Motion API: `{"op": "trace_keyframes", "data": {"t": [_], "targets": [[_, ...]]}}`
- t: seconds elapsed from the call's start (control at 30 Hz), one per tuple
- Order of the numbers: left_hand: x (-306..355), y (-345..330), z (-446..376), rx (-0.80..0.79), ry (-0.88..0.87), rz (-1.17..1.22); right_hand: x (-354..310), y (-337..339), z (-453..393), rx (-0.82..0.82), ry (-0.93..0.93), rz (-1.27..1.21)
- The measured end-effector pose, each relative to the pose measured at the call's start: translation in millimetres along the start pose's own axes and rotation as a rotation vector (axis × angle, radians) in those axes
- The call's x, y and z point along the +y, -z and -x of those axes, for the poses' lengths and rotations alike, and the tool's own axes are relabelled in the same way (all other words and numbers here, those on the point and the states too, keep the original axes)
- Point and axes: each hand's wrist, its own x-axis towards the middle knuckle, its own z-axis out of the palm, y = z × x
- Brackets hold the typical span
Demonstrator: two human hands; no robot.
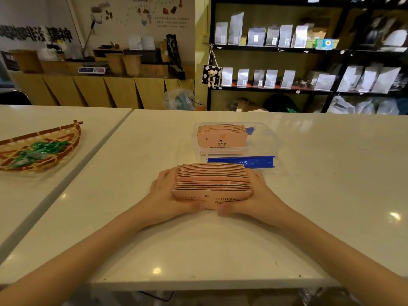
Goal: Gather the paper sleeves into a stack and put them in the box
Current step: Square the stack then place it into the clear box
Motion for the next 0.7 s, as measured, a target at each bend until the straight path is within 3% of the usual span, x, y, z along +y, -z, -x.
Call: {"op": "trace_keyframes", "data": {"t": [0.23,0.53,0.7], "targets": [[0.6,-3.4,-2.0,0.065,-0.003,0.050,7.6,-6.0,-6.7,0.014,-0.007,0.014],[-8.4,16.5,-5.6,-0.017,0.021,0.203,14.2,15.9,-4.0,-0.055,-0.160,-0.162],[1.5,28.3,-8.3,-0.071,0.003,0.080,7.4,25.3,-2.1,-0.063,-0.164,-0.110]]}}
